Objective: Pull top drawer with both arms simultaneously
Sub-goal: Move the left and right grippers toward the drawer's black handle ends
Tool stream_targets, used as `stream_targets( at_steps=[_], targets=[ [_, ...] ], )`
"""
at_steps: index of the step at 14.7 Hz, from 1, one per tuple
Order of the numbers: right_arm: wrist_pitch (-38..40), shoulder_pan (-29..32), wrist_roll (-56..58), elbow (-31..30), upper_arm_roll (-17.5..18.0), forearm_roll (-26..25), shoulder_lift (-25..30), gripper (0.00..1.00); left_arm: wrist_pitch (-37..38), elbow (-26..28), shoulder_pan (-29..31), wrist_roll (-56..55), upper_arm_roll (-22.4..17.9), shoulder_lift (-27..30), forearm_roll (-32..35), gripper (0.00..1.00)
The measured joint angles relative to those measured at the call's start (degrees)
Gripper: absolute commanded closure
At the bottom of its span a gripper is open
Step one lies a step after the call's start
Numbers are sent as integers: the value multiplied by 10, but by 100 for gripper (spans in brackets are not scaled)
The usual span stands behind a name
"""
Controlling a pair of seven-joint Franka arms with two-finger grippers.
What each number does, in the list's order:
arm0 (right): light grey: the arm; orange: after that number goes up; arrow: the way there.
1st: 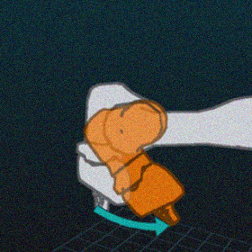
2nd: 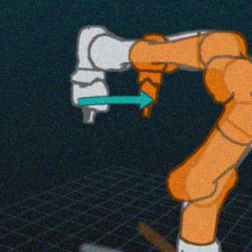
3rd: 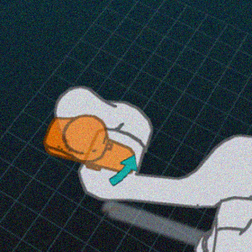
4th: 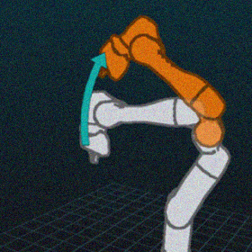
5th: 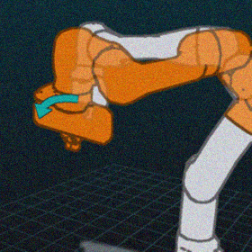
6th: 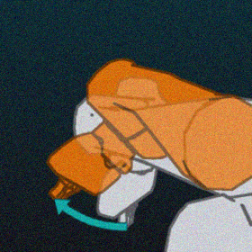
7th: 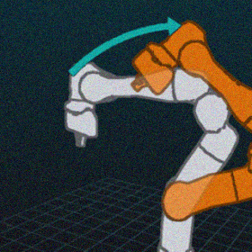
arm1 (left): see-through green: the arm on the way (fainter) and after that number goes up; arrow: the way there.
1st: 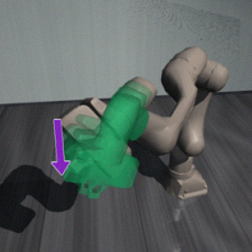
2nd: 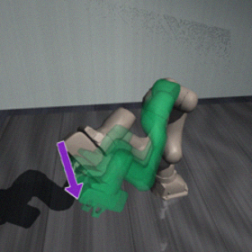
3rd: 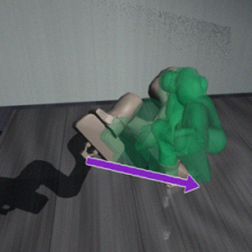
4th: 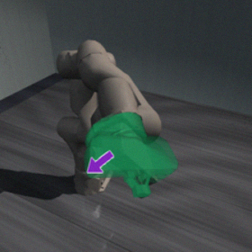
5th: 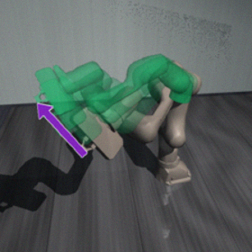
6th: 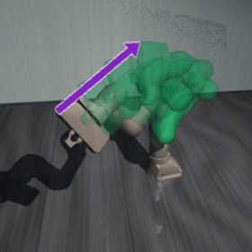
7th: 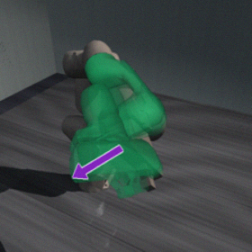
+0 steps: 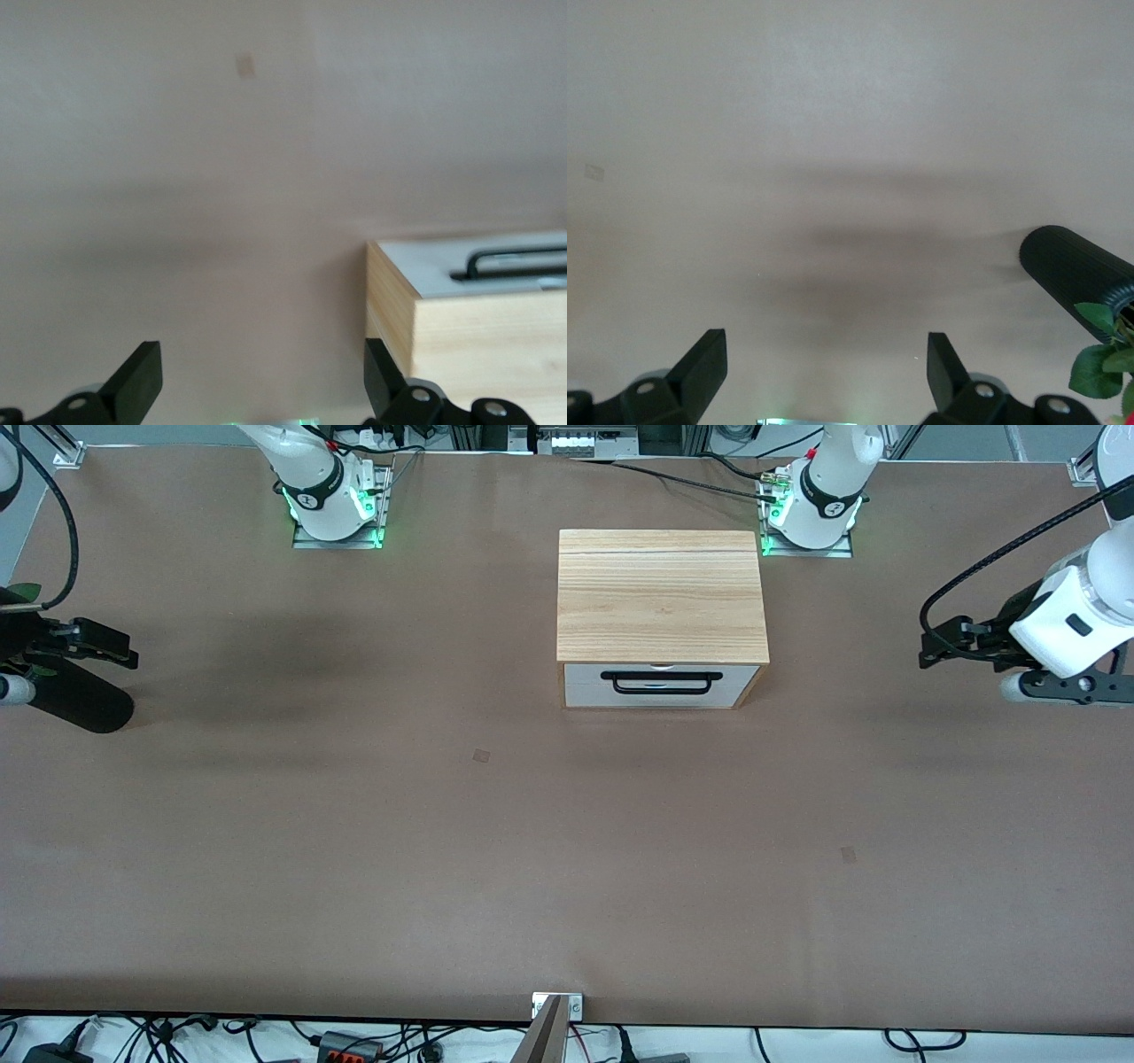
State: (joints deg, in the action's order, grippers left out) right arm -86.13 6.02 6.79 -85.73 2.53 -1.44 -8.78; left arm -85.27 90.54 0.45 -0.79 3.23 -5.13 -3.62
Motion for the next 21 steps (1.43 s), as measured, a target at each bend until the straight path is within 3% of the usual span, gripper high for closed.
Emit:
stream_targets(
  at_steps=[2, 5, 9, 12, 17, 21],
  targets=[
    [-1, -8, 0, -5, 1, 7, -16, 0, 14, 0, 0, 3, 0, -15, -30, 0],
    [-18, -33, -1, -8, 3, 82, -56, 0, 20, 4, 5, 39, -1, -55, -125, 0],
    [-70, -50, 5, -11, 4, 303, -137, 0, 18, 17, 26, 115, -3, -112, -294, 0],
    [-150, -76, 44, -18, 5, 410, -180, 0, 8, 60, 51, 213, -3, -136, -406, 0],
    [-325, -183, 88, -99, 7, 580, -187, 0, -28, 176, 70, 366, -4, -174, -565, 0],
    [-335, -194, 258, -177, 5, 742, -186, 0, -36, 213, 69, 444, -2, -223, -635, 0]
  ],
)
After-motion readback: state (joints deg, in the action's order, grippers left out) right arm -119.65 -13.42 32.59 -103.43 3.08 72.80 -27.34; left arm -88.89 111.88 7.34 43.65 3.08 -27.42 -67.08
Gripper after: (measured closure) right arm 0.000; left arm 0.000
